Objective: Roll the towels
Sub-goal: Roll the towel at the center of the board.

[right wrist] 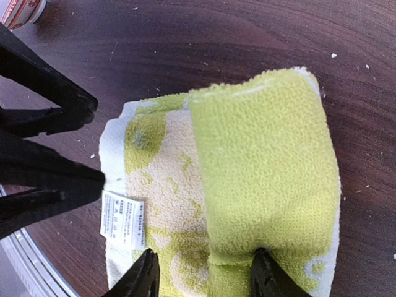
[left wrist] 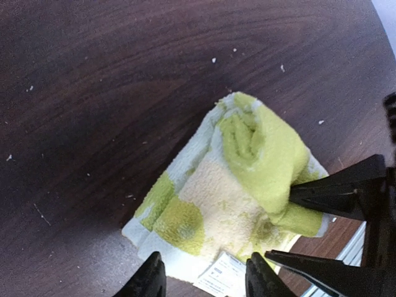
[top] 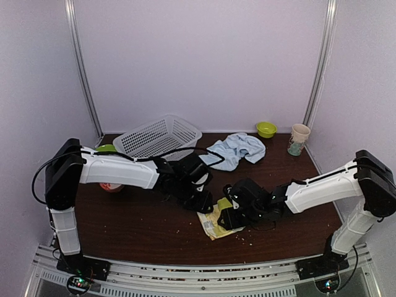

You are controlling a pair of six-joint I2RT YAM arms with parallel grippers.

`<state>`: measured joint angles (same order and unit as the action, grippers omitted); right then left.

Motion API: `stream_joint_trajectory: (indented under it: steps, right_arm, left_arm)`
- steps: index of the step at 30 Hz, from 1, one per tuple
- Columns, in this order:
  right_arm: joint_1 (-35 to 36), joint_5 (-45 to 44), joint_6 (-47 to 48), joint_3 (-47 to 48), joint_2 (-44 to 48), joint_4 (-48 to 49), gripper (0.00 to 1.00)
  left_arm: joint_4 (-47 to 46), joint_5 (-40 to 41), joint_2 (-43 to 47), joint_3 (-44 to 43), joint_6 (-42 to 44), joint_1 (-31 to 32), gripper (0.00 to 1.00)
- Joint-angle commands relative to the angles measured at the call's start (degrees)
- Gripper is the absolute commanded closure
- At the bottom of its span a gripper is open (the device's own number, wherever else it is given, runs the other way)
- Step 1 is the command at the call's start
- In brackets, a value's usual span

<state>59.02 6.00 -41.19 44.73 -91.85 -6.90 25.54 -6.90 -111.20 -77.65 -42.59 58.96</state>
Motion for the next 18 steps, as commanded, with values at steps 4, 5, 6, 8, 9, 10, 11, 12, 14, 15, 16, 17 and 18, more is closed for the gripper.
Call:
stream_joint_trajectory:
  steps: [4, 5, 6, 8, 9, 10, 11, 12, 14, 15, 16, 17, 18]
  right_arm:
    - [0.36, 1.04, -1.29, -4.24, -1.31, 4.52, 0.48]
    - [0.30, 1.03, -1.27, -4.41, -1.35, 4.95, 0.48]
    - [0.29, 0.95, -1.26, -4.61, -1.32, 5.28, 0.48]
    - [0.26, 0.94, -1.19, -4.95, -1.31, 5.48, 0.48]
    - [0.35, 0.94, -1.09, -4.94, -1.23, 5.50, 0.48]
    - [0.26, 0.94, -0.99, -5.05, -1.22, 5.50, 0.48]
    - [0.29, 0.94, -0.93, -5.01, -1.13, 5.62, 0.47]
    - [0.29, 0.94, -0.84, -5.08, -1.01, 5.64, 0.47]
    - [0.22, 0.94, -0.76, -5.16, -0.88, 5.62, 0.47]
    - [0.23, 0.94, -0.67, -5.14, -0.89, 5.52, 0.47]
    - [0.29, 0.94, -0.64, -5.09, -0.93, 5.54, 0.47]
    - [0.22, 1.02, -0.67, -5.10, -0.92, 5.57, 0.47]
    - [0.21, 1.03, -0.56, -5.08, -0.85, 5.50, 0.47]
  left_arm:
    - [-3.72, 0.71, 2.28, -2.13, -1.41, -0.07, 0.56]
    - [-4.27, 0.13, 1.73, -2.94, -1.52, -0.15, 0.56]
    - [-4.57, -0.34, 0.79, -3.93, -1.55, -0.16, 0.57]
    - [-4.60, -0.95, -0.89, -6.00, -1.46, -0.16, 0.57]
    - [-4.42, -1.06, -1.73, -7.02, -1.47, -0.16, 0.57]
    - [-4.29, -1.17, -2.53, -7.84, -1.47, -0.16, 0.57]
    - [-4.15, -1.35, -3.21, -8.66, -1.52, -0.16, 0.57]
    - [-3.96, -1.43, -4.02, -9.43, -1.49, -0.24, 0.57]
    - [-3.60, -1.94, -5.30, -10.67, -1.35, -0.40, 0.57]
    - [-3.57, -2.23, -5.78, -11.11, -1.26, -0.49, 0.57]
    - [-3.57, -2.57, -6.25, -11.48, -1.17, -0.51, 0.57]
    - [-3.57, -2.80, -6.77, -11.87, -1.09, -0.59, 0.57]
    - [-3.50, -2.98, -7.30, -12.25, -1.04, -0.60, 0.58]
